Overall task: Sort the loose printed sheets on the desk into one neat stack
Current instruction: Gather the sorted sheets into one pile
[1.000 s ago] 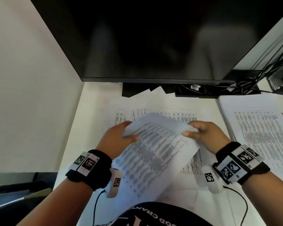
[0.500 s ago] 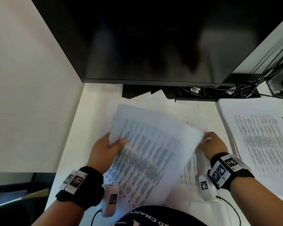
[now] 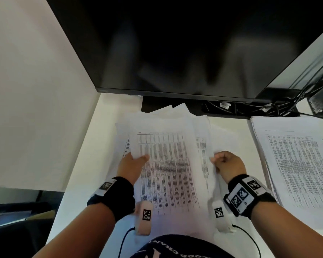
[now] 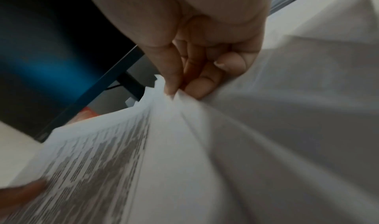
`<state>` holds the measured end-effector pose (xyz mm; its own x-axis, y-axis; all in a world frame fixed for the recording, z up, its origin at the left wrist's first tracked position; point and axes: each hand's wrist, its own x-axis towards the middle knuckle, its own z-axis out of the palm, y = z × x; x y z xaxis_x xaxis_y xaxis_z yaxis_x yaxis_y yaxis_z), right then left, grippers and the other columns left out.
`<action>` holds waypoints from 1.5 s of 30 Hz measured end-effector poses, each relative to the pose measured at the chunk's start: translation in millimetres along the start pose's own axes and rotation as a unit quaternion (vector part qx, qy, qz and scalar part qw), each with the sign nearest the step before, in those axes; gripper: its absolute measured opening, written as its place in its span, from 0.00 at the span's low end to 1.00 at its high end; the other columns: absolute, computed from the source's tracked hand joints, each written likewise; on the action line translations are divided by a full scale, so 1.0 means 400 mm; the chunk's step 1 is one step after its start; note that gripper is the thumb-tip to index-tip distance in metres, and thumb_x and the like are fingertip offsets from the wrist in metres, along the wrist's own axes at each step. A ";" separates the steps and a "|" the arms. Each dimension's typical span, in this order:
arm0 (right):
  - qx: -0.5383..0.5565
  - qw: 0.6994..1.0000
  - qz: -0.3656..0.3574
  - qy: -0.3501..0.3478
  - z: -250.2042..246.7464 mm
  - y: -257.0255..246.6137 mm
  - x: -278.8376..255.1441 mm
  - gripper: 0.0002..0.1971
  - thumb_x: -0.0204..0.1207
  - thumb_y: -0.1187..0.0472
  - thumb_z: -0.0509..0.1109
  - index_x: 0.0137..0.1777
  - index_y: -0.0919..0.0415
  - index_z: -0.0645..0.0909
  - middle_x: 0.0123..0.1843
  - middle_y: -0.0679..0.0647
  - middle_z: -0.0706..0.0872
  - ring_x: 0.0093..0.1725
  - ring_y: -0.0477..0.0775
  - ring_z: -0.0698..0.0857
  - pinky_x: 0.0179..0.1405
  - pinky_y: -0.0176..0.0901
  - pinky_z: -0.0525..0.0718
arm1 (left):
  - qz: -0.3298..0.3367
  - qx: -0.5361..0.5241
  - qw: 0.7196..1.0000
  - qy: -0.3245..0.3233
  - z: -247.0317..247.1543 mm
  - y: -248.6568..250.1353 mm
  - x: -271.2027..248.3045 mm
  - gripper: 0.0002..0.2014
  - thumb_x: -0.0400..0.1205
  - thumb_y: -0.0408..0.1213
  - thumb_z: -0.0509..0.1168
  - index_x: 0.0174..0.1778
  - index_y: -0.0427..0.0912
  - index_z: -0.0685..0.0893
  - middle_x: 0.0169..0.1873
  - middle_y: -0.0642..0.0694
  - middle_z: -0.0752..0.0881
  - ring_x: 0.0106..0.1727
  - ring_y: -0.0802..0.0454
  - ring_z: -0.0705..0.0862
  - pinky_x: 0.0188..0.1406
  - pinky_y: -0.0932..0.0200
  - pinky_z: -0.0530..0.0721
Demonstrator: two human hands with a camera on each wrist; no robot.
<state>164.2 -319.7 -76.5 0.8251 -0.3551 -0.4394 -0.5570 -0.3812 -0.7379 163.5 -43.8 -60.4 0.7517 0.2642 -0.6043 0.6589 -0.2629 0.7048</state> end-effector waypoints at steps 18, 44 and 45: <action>-0.085 0.994 0.050 -0.041 0.022 -0.035 -0.024 0.18 0.79 0.55 0.66 0.66 0.61 0.75 0.58 0.54 0.83 0.59 0.57 0.81 0.58 0.42 0.75 | 0.053 0.077 0.992 -0.088 0.012 -0.031 -0.055 0.31 0.82 0.48 0.65 0.76 0.34 0.65 0.75 0.39 0.73 0.76 0.41 0.71 0.75 0.43 0.69; -0.044 0.999 -0.013 0.024 0.047 -0.082 -0.021 0.19 0.78 0.66 0.62 0.68 0.54 0.76 0.61 0.52 0.82 0.57 0.55 0.82 0.58 0.44 0.80 | 0.072 0.078 0.987 0.118 -0.161 -0.082 0.018 0.17 0.73 0.47 0.76 0.52 0.43 0.82 0.43 0.47 0.88 0.43 0.48 0.86 0.37 0.59 0.81; -0.066 0.998 -0.006 0.006 0.043 -0.079 -0.015 0.18 0.79 0.65 0.62 0.68 0.53 0.76 0.58 0.51 0.84 0.56 0.54 0.83 0.60 0.45 0.79 | 0.083 0.089 0.984 0.131 -0.154 -0.081 0.012 0.16 0.73 0.46 0.75 0.50 0.44 0.80 0.42 0.47 0.87 0.44 0.46 0.86 0.40 0.56 0.83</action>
<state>178.6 -290.9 -59.4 0.8306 -0.3594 -0.4254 -0.5561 -0.4933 -0.6689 144.0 23.2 -63.1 0.8323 0.4270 -0.3535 0.5390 -0.4746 0.6959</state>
